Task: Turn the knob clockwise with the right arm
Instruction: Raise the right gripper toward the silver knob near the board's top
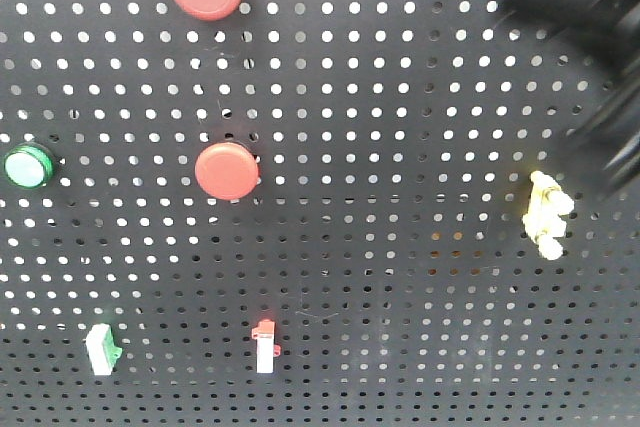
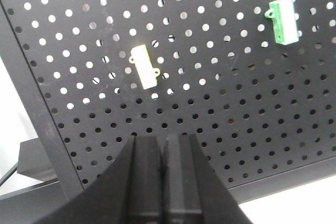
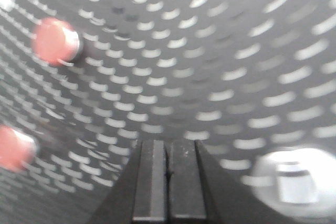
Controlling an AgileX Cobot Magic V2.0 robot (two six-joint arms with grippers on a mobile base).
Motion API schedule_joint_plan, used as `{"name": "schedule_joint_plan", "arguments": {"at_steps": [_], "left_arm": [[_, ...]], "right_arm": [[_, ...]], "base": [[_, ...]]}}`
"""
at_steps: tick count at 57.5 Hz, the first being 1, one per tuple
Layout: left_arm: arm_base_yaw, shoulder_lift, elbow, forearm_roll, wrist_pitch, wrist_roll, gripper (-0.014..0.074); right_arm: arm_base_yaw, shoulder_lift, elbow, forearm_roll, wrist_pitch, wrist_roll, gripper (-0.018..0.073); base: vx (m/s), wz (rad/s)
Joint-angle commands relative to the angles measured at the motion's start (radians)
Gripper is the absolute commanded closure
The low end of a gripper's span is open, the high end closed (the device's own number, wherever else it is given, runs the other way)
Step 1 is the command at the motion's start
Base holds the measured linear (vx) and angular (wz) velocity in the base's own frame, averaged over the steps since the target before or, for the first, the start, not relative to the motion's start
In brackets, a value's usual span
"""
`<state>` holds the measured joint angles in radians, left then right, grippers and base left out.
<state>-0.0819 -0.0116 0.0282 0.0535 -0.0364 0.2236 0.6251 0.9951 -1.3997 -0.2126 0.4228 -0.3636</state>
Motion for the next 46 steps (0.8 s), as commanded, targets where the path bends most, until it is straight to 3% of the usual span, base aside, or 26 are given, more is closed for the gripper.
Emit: {"name": "schedule_joint_plan", "arguments": {"at_steps": [1,8,15,26,46], "left_arm": [[-0.008,-0.017,0.033,-0.005,-0.076,-0.004,0.0603],[-0.008,-0.017,0.033,-0.005,-0.076,-0.004,0.0603],[-0.008,-0.017,0.033,-0.005,-0.076,-0.004,0.0603],[-0.008,-0.017,0.033,-0.005,-0.076,-0.004,0.0603],[-0.008,-0.017,0.033,-0.005,-0.076,-0.004,0.0603]], "right_arm": [[0.0,-0.013,-0.077,-0.197,0.025,0.095,0.0566],[0.0,-0.013,-0.117,-0.407,0.12,0.26,0.0564],[0.0,-0.013,-0.12,-0.521,0.139,0.321,0.0555],[0.0,-0.013,-0.12,-0.538,0.085,0.32,0.0474],[0.0,0.034,-0.12,-0.509,0.073,0.322,0.0169]], "base": [[0.0,0.0],[0.0,0.0],[0.0,0.0],[0.0,0.0],[0.0,0.0]]}}
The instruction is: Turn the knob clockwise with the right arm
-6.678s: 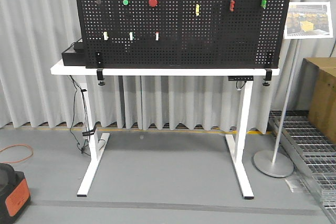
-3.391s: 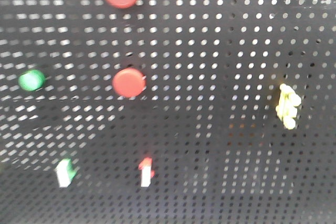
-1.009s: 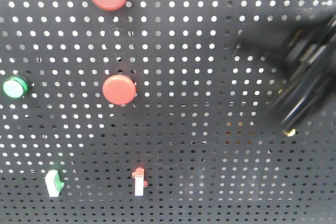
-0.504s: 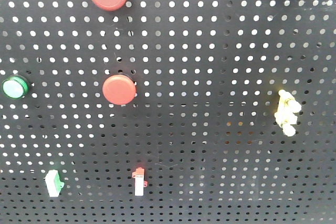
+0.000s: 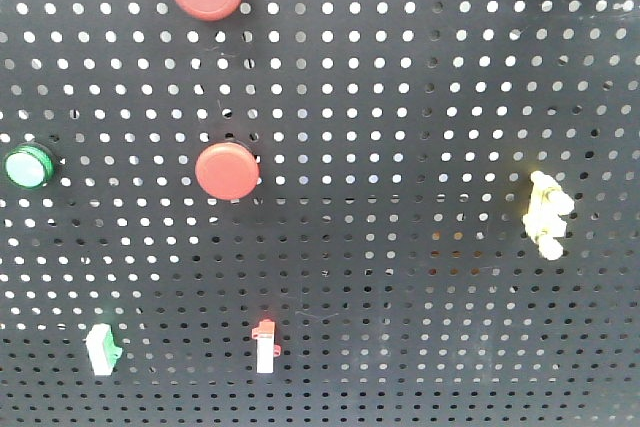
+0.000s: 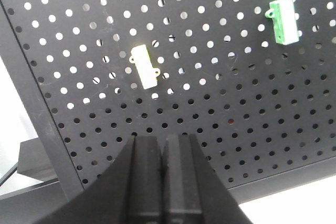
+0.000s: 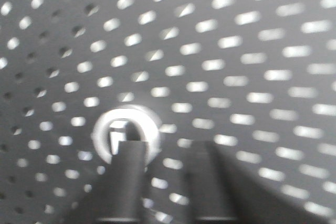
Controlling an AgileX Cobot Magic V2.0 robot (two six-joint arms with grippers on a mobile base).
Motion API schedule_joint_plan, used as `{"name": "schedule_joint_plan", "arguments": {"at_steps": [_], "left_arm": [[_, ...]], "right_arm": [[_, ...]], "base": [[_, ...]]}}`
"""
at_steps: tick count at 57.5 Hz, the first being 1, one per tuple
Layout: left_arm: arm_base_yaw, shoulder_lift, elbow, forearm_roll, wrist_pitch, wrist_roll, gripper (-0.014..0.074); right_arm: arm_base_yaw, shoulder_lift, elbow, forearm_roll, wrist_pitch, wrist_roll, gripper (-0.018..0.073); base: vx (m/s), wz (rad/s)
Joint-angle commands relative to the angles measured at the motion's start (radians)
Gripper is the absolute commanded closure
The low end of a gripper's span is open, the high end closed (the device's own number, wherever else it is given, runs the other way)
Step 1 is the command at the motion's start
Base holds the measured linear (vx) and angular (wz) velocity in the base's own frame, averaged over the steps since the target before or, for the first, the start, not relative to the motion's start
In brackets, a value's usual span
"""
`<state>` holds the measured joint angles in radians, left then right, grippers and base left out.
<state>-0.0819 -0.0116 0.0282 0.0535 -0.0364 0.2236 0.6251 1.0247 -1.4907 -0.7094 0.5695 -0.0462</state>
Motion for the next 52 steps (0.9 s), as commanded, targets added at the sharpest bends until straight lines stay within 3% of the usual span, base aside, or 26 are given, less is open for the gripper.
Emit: {"name": "schedule_joint_plan", "arguments": {"at_steps": [1,8,24,52], "left_arm": [[-0.008,-0.017,0.033,-0.005,-0.076,-0.004,0.0603],[-0.008,-0.017,0.033,-0.005,-0.076,-0.004,0.0603],[-0.008,-0.017,0.033,-0.005,-0.076,-0.004,0.0603],[-0.008,-0.017,0.033,-0.005,-0.076,-0.004,0.0603]], "right_arm": [[0.0,0.004,-0.029,-0.005,-0.073,0.005,0.0163],[0.0,0.004,-0.029,0.045,-0.08,0.005,0.0155],[0.0,0.028,-0.029,0.036,-0.08,0.003,0.0226],[0.0,0.045,-0.029,0.032,-0.075,0.006,0.054]], "base": [[0.0,0.0],[0.0,0.0],[0.0,0.0],[0.0,0.0]]}}
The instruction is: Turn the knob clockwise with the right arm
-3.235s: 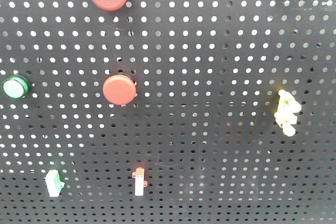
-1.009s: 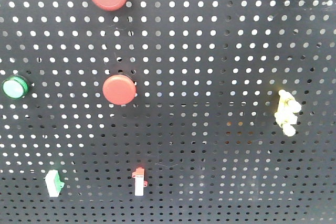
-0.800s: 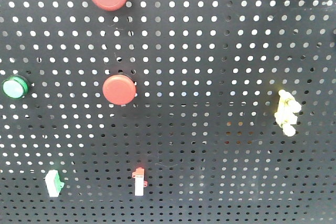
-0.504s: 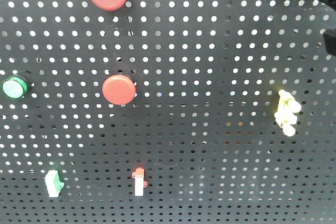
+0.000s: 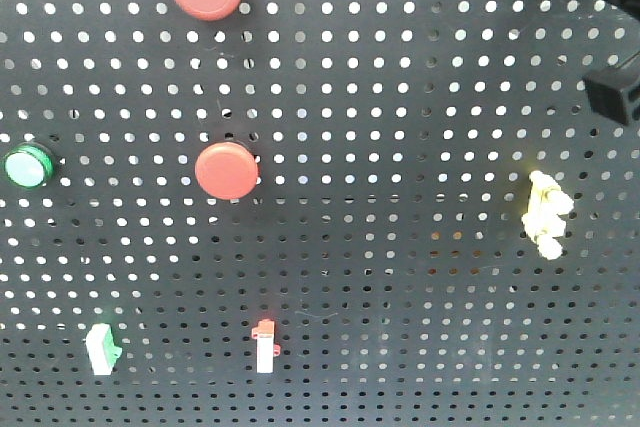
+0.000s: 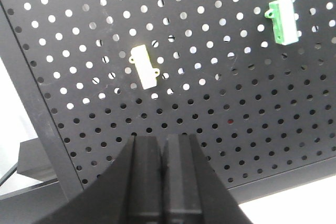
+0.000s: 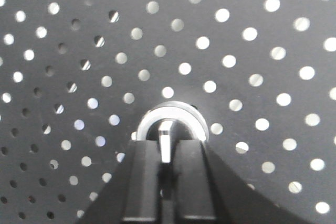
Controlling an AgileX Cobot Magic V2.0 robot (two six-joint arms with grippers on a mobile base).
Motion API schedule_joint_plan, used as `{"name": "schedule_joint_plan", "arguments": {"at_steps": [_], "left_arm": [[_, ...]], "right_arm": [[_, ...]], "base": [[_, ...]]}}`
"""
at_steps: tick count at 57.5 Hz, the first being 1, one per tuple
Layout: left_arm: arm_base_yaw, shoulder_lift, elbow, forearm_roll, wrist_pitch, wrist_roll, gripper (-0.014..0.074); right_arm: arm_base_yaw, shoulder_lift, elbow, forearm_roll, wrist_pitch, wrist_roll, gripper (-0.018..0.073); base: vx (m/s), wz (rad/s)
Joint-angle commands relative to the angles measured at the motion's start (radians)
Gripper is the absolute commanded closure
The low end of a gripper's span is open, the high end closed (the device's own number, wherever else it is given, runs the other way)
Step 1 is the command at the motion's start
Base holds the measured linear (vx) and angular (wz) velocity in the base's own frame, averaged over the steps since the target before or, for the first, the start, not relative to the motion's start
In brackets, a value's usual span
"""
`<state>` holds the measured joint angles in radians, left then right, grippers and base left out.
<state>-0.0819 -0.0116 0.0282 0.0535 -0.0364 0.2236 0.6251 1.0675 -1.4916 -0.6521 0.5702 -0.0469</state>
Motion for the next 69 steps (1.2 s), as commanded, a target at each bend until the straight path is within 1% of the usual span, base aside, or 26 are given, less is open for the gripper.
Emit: {"name": "schedule_joint_plan", "arguments": {"at_steps": [1,3,5,10,12,13,27,39,47,54,57,60,63,69], "left_arm": [[-0.008,-0.017,0.033,-0.005,-0.076,-0.004,0.0603],[-0.008,-0.017,0.033,-0.005,-0.076,-0.004,0.0603],[-0.008,-0.017,0.033,-0.005,-0.076,-0.004,0.0603],[-0.008,-0.017,0.033,-0.005,-0.076,-0.004,0.0603],[-0.008,-0.017,0.033,-0.005,-0.076,-0.004,0.0603],[-0.008,-0.017,0.033,-0.005,-0.076,-0.004,0.0603],[-0.008,-0.017,0.033,-0.005,-0.076,-0.004,0.0603],[-0.008,-0.017,0.033,-0.005,-0.076,-0.004,0.0603],[-0.008,-0.017,0.033,-0.005,-0.076,-0.004,0.0603],[-0.008,-0.017,0.033,-0.005,-0.076,-0.004,0.0603],[-0.008,-0.017,0.033,-0.005,-0.076,-0.004,0.0603],[-0.008,-0.017,0.033,-0.005,-0.076,-0.004,0.0603],[-0.008,-0.017,0.033,-0.005,-0.076,-0.004,0.0603],[-0.008,-0.017,0.033,-0.005,-0.076,-0.004,0.0603]], "right_arm": [[0.0,0.002,-0.028,-0.024,-0.074,0.009,0.055],[0.0,0.002,-0.028,-0.022,-0.073,0.017,0.0573],[0.0,0.002,-0.028,-0.018,-0.072,0.032,0.0573],[0.0,0.002,-0.028,-0.01,-0.072,0.12,0.057],[0.0,0.002,-0.028,-0.003,-0.072,0.172,0.0569],[0.0,0.002,-0.028,0.003,-0.072,0.217,0.0568],[0.0,-0.001,-0.028,0.022,-0.081,0.594,0.0567],[0.0,-0.004,-0.035,0.035,-0.111,0.87,0.0567],[0.0,-0.004,-0.035,0.035,-0.139,1.096,0.0567],[0.0,-0.004,-0.035,0.032,-0.181,1.244,0.0567],[0.0,-0.004,-0.035,0.03,-0.19,1.287,0.0567],[0.0,-0.004,-0.035,0.025,-0.19,1.309,0.0567],[0.0,-0.004,-0.035,0.016,-0.188,1.309,0.0567],[0.0,-0.004,-0.033,-0.045,-0.187,1.276,0.0563]], "base": [[0.0,0.0],[0.0,0.0],[0.0,0.0],[0.0,0.0],[0.0,0.0],[0.0,0.0],[0.0,0.0],[0.0,0.0],[0.0,0.0],[0.0,0.0],[0.0,0.0],[0.0,0.0],[0.0,0.0],[0.0,0.0]]}}
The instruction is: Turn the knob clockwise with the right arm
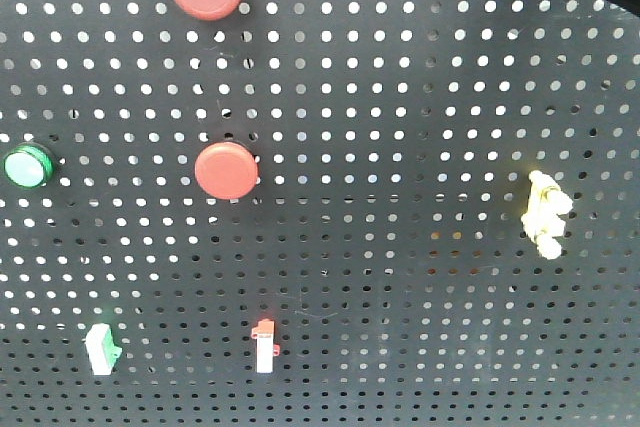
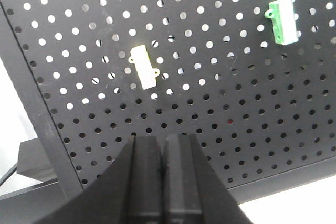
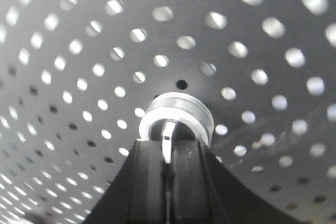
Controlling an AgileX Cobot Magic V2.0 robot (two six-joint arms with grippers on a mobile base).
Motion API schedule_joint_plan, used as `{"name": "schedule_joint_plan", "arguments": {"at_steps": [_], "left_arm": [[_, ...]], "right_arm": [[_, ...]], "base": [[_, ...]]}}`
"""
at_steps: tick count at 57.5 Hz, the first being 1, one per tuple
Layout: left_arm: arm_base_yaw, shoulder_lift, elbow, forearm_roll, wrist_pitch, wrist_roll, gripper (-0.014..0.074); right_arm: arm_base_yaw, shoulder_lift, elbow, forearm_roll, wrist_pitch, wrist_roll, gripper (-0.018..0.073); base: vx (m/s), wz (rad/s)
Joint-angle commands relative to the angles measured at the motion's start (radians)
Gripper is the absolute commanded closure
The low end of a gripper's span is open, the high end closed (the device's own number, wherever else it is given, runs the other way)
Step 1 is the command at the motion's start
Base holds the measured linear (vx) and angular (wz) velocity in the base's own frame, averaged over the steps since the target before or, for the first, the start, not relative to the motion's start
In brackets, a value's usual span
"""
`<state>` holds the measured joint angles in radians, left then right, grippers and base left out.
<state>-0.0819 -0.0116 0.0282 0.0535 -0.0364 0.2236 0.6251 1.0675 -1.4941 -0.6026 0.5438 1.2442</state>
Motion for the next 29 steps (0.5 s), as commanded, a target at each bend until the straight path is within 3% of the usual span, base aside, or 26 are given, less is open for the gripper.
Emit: {"name": "schedule_joint_plan", "arguments": {"at_steps": [1,15,29], "left_arm": [[-0.008,-0.017,0.033,-0.005,-0.076,-0.004,0.0603],[-0.008,-0.017,0.033,-0.005,-0.076,-0.004,0.0603],[-0.008,-0.017,0.033,-0.005,-0.076,-0.004,0.0603]], "right_arm": [[0.0,-0.004,-0.031,-0.107,-0.16,-0.02,0.0561],[0.0,-0.004,-0.031,-0.144,-0.186,-0.027,0.0448],[0.0,-0.004,-0.031,-0.143,-0.217,-0.011,0.0177]], "base": [[0.0,0.0],[0.0,0.0],[0.0,0.0]]}}
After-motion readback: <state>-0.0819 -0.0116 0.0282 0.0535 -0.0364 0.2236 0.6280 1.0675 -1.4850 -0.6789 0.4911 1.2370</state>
